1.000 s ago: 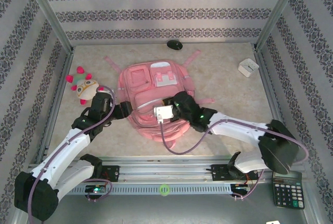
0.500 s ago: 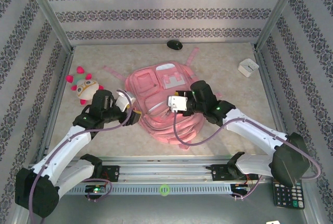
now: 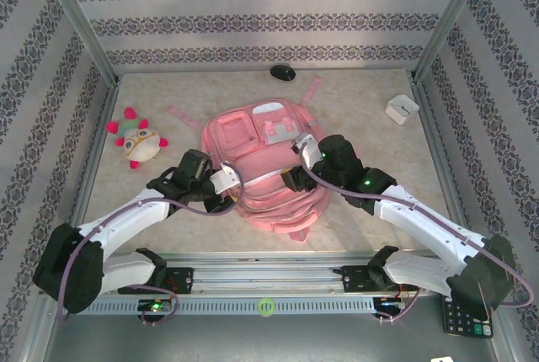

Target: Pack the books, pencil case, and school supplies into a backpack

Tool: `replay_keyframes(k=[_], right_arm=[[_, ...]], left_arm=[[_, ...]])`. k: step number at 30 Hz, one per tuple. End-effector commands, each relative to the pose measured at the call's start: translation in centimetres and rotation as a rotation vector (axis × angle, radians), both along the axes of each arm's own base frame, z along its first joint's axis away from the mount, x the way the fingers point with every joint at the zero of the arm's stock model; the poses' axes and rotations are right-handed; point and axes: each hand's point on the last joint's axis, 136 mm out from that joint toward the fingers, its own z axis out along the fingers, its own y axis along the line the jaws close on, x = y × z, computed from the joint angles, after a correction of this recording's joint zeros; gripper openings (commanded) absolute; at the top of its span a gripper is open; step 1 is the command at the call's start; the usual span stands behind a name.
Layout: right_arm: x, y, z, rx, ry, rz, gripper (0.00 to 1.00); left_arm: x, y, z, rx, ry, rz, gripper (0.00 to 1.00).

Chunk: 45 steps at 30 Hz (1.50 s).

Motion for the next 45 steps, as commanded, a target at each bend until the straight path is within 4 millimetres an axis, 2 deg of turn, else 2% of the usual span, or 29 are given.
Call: replay_keyframes(k=[1,3,8,13,17,20,24,29,34,38,41,45], right_arm=[[1.3,-3.3,-3.2,0.016,0.142,-0.324,0.61],[1.3,-4.0,-3.6,0.012,0.16,-0.366,0.61],[-0.2,-4.6,-2.4,0.142,0.206,-0.39,0.66],[-3.5,-5.9,-4.6,0.306,0.413,-0.508,0.67],[-6.0,-5.9,-6.6,0.396,0.541,-0.552,0.65],[-7.2,-5.7,-7.5,0.408,0.578,-0.557,0.63],[-8.1,-4.2,-8.5,0.432,0.629,-0.538,0.59],[-8.0,-2.7,-9.4,0.456,0.644,-0.532,0.5],[-7.2,-2.3,-10.7,0.491,0.64,-0.558,0.4],[-6.2,-1.6,-10.3,0.541,0.605,-0.558,0.35],[-5.3,-1.1,-9.5,0.577,0.572,-0.557,0.32],[-4.3,-0.7,-8.4,0.634,0.519,-0.56,0.29]], left_arm=[[1.2,-0.4,-0.5,0.032,-0.079,-0.024,0.56],[1.3,-0.7,-0.8,0.034,-0.078,-0.042,0.49],[1.2,-1.4,-1.3,0.027,-0.061,-0.075,0.37],[0.4,-2.1,-1.9,0.018,-0.036,-0.113,0.33],[0.3,-2.2,-2.0,0.029,-0.028,-0.116,0.3],[0.4,-2.1,-1.9,0.031,-0.025,-0.106,0.21],[-0.1,-2.3,-1.6,0.031,0.0,-0.115,0.08],[-0.9,-2.7,-1.3,0.029,0.033,-0.141,0.03],[-1.7,-3.0,-0.7,0.02,0.066,-0.16,0.0],[-2.6,-3.6,0.1,-0.008,0.096,-0.182,0.0],[-3.8,-4.8,0.7,-0.054,0.14,-0.221,0.0],[-5.3,-6.3,0.5,-0.041,0.175,-0.272,0.01]])
